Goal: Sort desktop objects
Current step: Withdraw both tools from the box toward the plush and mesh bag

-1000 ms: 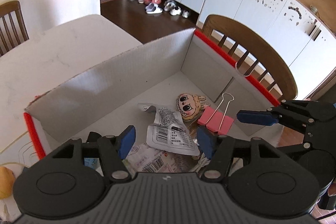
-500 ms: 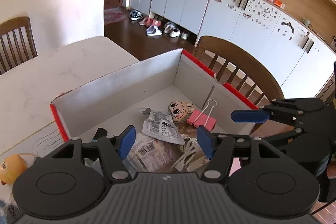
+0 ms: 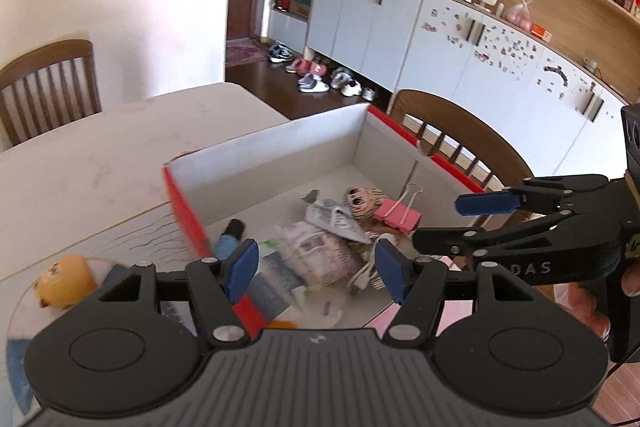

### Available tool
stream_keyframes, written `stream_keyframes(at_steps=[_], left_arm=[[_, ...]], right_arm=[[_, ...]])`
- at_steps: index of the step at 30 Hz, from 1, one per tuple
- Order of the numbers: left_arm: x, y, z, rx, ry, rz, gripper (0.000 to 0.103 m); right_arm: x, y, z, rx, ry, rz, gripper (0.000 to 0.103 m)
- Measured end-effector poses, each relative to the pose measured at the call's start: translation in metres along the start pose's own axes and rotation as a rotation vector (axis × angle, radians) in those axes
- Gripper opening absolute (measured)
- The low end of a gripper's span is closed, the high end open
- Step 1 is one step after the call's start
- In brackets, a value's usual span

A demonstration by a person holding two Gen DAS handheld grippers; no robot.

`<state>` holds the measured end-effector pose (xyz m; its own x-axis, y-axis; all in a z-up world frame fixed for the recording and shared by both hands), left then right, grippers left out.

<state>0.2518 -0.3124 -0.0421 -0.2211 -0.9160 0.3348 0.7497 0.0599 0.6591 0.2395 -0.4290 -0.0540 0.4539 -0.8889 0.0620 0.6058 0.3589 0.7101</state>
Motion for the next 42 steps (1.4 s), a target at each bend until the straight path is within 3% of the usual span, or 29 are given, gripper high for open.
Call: stream_keyframes(at_steps=[6, 19, 42], left_arm=[[-0.027, -0.006, 0.024, 0.026, 0.014, 0.036, 0.064], [-0.093, -0.022, 0.063, 0.052, 0.083, 0.071, 0.075], [-0.188, -0.049, 0.100, 0.040, 0.140, 0.116, 0.077]], right_arm=[[-0.017, 0.000, -0.001, -0.001, 0.011, -0.020, 0.075], [-0.067, 0.012, -0.013, -0.006, 0.043, 0.007, 0.087], [-0.184, 0.065, -0.037, 0.041, 0.132, 0.087, 0.091]])
Point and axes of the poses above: each gripper's, at about its wrist camera, not at the fingertips, and z roughly against the way its jaws point, x to its right, y to its top, the point moved 10 cm from there along -z, roughly the way its jaws point, and after that the axes turned 15 degrees about z, right-handed, at the moved point
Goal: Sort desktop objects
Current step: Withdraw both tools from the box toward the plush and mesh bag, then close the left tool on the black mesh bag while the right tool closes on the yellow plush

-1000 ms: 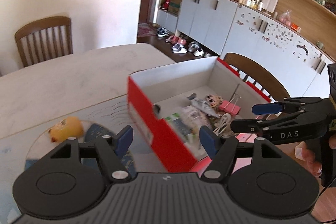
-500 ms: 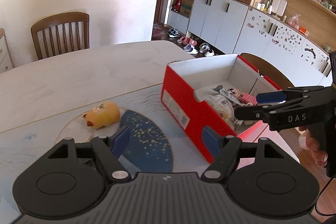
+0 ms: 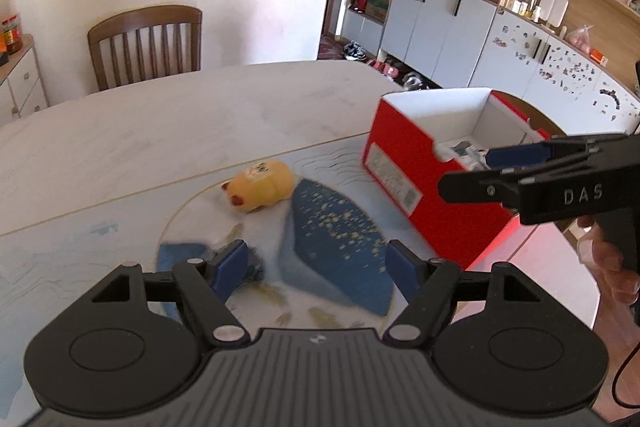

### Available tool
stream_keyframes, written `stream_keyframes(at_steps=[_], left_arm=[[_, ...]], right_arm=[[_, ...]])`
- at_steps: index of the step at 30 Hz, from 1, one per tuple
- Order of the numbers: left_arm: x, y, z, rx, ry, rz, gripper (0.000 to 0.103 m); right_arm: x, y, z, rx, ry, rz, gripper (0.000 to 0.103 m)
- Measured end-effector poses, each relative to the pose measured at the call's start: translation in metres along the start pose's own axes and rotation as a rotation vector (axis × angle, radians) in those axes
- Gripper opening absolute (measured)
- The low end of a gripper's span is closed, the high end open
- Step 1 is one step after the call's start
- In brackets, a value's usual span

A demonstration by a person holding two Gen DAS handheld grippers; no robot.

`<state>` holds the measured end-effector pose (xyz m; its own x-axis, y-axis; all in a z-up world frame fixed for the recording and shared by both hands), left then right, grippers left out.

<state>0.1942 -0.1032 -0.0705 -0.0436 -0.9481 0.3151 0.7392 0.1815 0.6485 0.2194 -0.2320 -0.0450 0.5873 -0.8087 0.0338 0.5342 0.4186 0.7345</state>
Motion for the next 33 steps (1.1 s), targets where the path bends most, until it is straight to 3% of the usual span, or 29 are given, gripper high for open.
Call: stream_keyframes(at_steps=[2, 6, 13, 33], left_arm=[[-0.009, -0.002, -0.001, -0.001, 0.011, 0.004, 0.084], [-0.024, -0.007, -0.004, -0.013, 0.025, 0.007, 0.086], [-0.050, -0.021, -0.022, -0.045, 0.075, 0.015, 0.101], [-0.063, -0.019, -0.092, -0.052, 0.142, -0.016, 0.101]], right_arm=[[-0.008, 0.005, -0.007, 0.002, 0.007, 0.008, 0.092], [-0.022, 0.013, -0.022, -0.005, 0.018, 0.026, 0.092], [-0.041, 0.024, -0.050, -0.029, 0.032, 0.059, 0.092], [-0.042, 0.036, -0.146, -0.109, 0.021, 0.098, 0.092]])
Point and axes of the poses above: each gripper's, at about its wrist camera, not at the fingertips, and z roughly against the way its jaws point, x to its right, y to its top, the point moved 10 cm from there along -z, roughly the way its jaws point, and after that the axes turned 15 degrees about z, right-handed, at the moved point
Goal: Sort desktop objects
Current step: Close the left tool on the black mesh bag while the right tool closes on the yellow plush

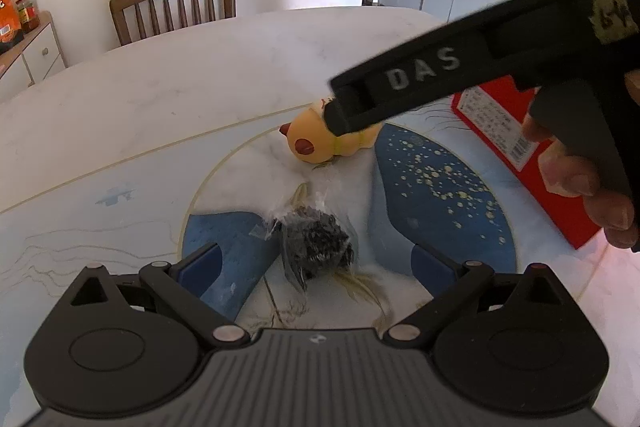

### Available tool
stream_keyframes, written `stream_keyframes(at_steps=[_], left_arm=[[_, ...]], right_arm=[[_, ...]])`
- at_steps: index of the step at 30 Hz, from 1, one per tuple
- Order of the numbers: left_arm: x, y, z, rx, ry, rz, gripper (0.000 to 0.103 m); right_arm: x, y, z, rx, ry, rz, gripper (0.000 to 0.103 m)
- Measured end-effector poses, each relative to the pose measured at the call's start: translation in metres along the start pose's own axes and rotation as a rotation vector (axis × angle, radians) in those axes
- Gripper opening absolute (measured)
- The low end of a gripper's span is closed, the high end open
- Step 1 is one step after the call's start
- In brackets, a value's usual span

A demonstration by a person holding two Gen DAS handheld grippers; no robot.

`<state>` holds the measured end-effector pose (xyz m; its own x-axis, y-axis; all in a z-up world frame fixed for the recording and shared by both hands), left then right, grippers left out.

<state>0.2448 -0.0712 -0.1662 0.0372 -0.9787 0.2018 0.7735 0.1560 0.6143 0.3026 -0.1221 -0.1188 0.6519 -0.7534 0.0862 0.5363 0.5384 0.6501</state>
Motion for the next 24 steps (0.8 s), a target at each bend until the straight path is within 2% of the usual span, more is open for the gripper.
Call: stream_keyframes(at_steps=[4, 9, 17, 20, 24], left_arm=[[-0.001, 0.002, -0.010, 0.000, -0.009, 0.025, 0.101], [-0.003, -0.001, -0.022, 0.017, 0.035, 0.002, 0.101], [-0.004, -0.001, -0.031, 0.025, 0.040, 0.013, 0.100], [-0.004, -0.001, -0.031, 0.024, 0.037, 0.010, 0.094], [-0.003, 0.000, -0.028, 0.037, 0.031, -0.001, 0.078]], right_arm=[[-0.002, 0.004, -0.012, -0.011, 0.006, 0.004, 0.092], [-0.006, 0.006, -0.026, -0.028, 0.020, 0.001, 0.092], [-0.008, 0.003, -0.046, -0.064, 0.029, -0.021, 0.091], [-0.008, 0.001, -0.051, -0.073, 0.027, -0.026, 0.088], [-0.008, -0.001, -0.053, -0.079, 0.031, -0.024, 0.085]])
Point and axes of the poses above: each gripper's, at about its wrist camera, not at the fingertips, and z roughly against the way its jaws point, x to its right, y to its top, the point moved 10 cm from there along -z, roughly the way its jaws point, and after that the axes turned 15 degrees about z, right-handed, at the moved point
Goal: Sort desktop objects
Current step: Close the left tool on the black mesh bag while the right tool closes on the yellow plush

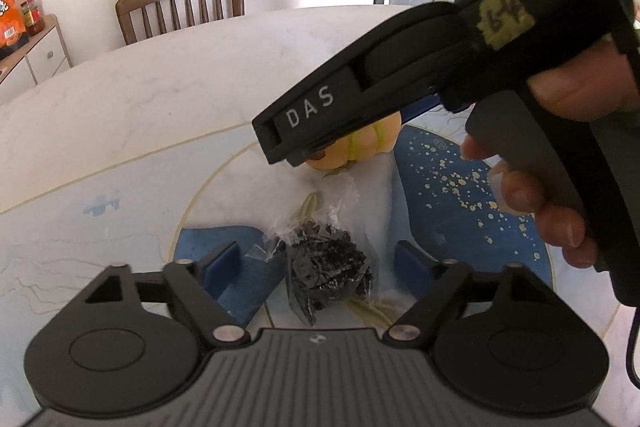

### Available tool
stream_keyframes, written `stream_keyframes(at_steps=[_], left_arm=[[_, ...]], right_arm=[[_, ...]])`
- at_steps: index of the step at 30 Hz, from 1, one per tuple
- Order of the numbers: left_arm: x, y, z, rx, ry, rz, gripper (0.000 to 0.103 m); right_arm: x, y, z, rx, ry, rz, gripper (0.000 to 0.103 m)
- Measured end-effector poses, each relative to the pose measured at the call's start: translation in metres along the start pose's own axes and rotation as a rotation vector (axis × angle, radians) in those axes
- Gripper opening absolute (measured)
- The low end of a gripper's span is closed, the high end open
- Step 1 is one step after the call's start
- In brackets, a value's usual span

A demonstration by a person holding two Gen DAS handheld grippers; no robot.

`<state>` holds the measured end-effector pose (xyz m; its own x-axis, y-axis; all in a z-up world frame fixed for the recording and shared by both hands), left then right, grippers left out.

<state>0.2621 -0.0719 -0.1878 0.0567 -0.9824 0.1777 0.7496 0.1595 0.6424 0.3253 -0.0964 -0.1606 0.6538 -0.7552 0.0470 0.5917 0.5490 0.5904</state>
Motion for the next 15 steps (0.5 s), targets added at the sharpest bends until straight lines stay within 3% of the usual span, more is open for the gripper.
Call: stream_keyframes(at_steps=[6, 15], left_arm=[[-0.0026, 0.0006, 0.0042, 0.011, 0.017, -0.007, 0.059], [-0.0024, 0.0010, 0.0076, -0.002, 0.002, 0.002, 0.041]], right_arm=[[-0.0012, 0.0000, -0.0015, -0.005, 0.012, 0.002, 0.078], [-0.0026, -0.0001, 0.0036, -0.001, -0.003, 0.015, 0.074]])
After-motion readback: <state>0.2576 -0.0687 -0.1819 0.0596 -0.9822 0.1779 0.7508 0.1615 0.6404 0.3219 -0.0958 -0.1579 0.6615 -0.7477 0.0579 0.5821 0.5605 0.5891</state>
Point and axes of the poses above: each gripper's, at about its wrist camera, not at the fingertips, and z roughly against the way its jaws point, x to its right, y to its top, the point moved 10 cm from there along -z, roughly the way its jaws point, and after that the axes turned 15 degrees about z, right-handed, at the moved point
